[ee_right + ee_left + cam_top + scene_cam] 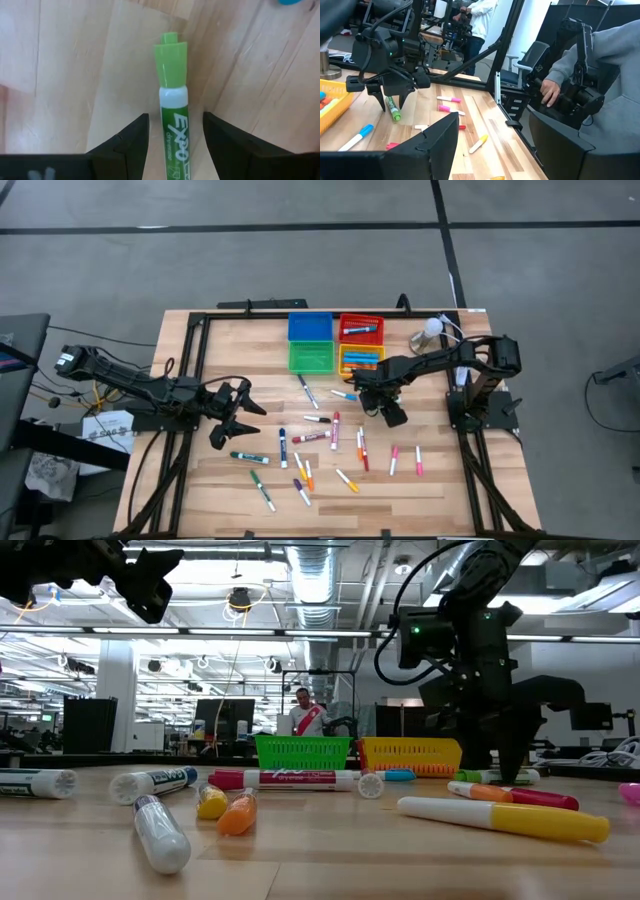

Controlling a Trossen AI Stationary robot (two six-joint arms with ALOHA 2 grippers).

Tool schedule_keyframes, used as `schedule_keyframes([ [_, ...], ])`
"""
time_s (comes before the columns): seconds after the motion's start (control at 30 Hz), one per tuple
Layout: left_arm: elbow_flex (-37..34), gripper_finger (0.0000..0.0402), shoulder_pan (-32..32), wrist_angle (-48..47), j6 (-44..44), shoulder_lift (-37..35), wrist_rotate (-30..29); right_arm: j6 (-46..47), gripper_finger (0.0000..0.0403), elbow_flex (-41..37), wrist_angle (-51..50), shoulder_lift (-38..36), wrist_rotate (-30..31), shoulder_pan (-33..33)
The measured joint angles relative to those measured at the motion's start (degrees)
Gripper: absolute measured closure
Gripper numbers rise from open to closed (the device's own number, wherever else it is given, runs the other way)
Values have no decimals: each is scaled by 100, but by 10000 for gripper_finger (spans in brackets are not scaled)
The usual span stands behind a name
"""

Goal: Pick & Place Markers
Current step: Put the green marker pen into the red bin

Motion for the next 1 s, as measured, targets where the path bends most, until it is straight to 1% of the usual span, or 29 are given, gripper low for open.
schedule_keyframes([
  [0.3,0,160,0,-17,0,0,1,0,235,-4,7,0,117,13],
  [0.6,0,160,0,-39,2,0,0,7,258,-9,46,0,112,11],
  [0.73,0,160,0,-41,1,0,0,111,279,-9,71,2,120,11],
  [1.0,0,160,0,-41,1,0,0,359,336,-6,80,2,119,-2],
])
